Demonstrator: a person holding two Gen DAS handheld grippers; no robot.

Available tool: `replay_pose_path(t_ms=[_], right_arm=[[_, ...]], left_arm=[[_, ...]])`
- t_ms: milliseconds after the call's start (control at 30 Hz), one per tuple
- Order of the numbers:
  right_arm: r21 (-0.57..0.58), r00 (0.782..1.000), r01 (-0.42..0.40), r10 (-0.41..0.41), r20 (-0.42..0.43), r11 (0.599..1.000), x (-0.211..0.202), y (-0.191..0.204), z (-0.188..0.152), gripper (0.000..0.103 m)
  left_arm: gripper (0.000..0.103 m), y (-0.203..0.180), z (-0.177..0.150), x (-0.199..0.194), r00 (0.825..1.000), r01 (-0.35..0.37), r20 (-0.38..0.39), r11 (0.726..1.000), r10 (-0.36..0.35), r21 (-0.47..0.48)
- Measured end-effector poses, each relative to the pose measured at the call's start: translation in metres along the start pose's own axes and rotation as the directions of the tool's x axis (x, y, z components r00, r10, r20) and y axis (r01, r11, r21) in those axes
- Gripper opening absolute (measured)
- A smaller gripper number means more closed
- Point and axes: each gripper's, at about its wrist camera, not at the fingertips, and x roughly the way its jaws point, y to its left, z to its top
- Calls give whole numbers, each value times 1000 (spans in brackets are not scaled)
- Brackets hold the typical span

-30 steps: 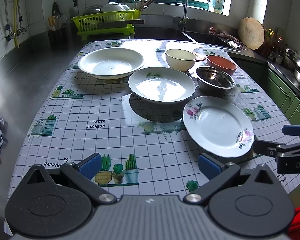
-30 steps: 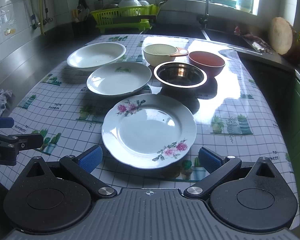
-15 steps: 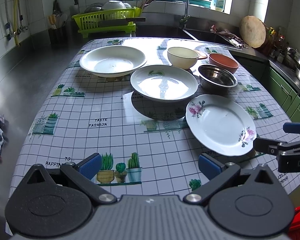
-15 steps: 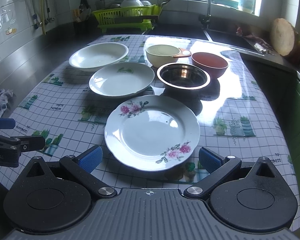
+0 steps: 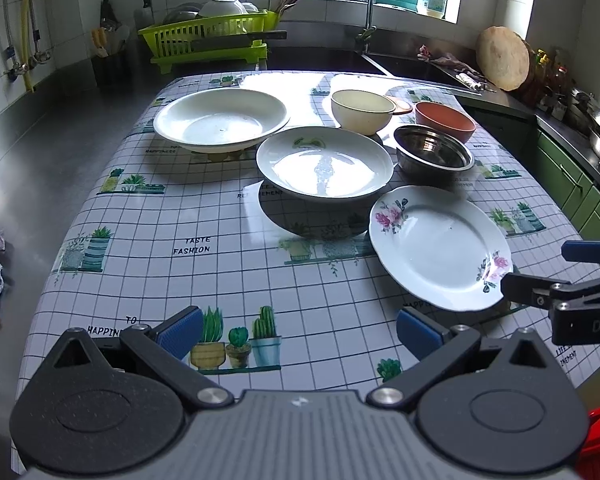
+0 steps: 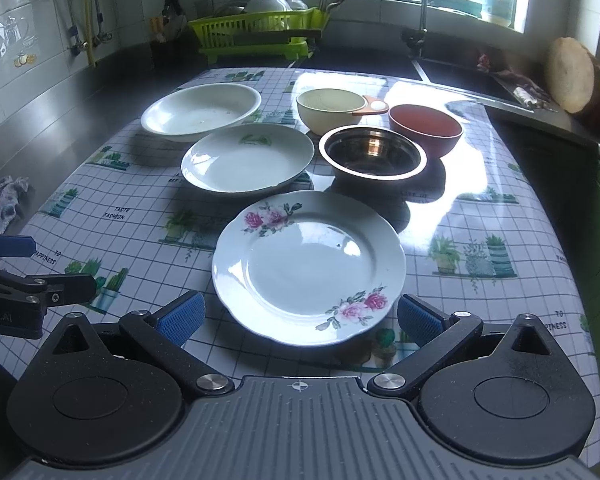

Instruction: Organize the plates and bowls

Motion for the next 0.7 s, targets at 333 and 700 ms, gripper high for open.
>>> replay_pose_path(t_ms=[333,700], right_arm=[[0,1000,-1,1,-1,1000,2,-4,2,103],[-4,1000,-2,2,-1,1000,4,-8,5,103]], left_arm=[[103,-2,5,2,1000,-7,2,1000,7,5],[103,-5,11,7,1000,-14,2,1000,14,18]])
